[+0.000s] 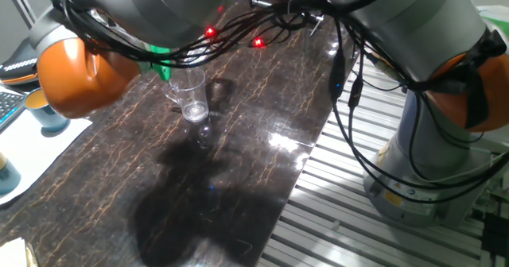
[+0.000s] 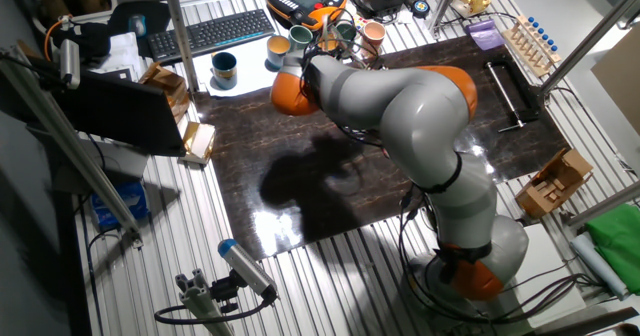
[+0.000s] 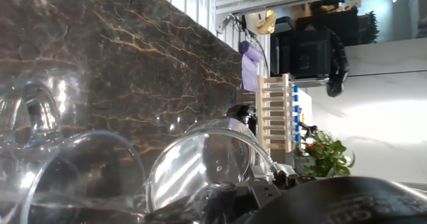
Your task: Pour the water from one cup into another empty cup
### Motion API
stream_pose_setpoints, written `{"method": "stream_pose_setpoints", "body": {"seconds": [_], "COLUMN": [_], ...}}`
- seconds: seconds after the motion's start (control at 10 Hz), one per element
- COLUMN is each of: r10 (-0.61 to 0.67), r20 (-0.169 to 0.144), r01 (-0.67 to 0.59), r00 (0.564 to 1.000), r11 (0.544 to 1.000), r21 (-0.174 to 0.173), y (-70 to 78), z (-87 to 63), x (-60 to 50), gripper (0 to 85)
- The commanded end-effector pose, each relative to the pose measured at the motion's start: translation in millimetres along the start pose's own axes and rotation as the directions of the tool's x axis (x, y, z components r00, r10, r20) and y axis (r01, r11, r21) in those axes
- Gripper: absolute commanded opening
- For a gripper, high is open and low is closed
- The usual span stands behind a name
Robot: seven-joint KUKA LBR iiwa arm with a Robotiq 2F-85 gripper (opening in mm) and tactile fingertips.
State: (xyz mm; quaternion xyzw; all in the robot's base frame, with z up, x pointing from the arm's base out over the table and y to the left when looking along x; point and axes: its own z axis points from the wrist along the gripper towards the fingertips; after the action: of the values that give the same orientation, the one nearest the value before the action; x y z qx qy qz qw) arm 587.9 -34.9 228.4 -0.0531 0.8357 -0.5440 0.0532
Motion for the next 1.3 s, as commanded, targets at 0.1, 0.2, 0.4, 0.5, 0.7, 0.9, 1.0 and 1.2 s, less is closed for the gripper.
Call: {"method": "stream_pose_setpoints", "body": {"seconds": [0.1, 0.2, 0.4, 0.5, 0.7, 0.9, 1.0, 1.2], "r10": [0.002, 0.002, 0.001, 0.001, 0.0, -0.002, -0.004, -0.011], "r20": [-0.002, -0.002, -0.006, -0.006, -0.01, -0.015, -0.018, -0.027], "r01": [-0.002, -0.001, -0.001, -0.001, 0.001, 0.003, 0.006, 0.014], "r00": [1.0, 1.0, 1.0, 1.0, 1.0, 1.0, 1.0, 1.0], "r11": [1.0, 0.999, 0.999, 0.998, 0.997, 0.997, 0.996, 0.994], "r21": [0.02, 0.034, 0.049, 0.059, 0.072, 0.084, 0.093, 0.104], "y": [1.6, 2.3, 1.8, 1.3, 0.3, -0.5, -1.3, -5.3], "z": [-2.3, -3.2, -3.9, -4.1, -5.2, -7.5, -9.2, -12.8], "x": [0.9, 1.5, 2.0, 2.3, 2.8, 3.4, 4.2, 6.8], "gripper": [0.7, 0.7, 0.7, 0.7, 0.7, 0.7, 0.7, 0.7]}}
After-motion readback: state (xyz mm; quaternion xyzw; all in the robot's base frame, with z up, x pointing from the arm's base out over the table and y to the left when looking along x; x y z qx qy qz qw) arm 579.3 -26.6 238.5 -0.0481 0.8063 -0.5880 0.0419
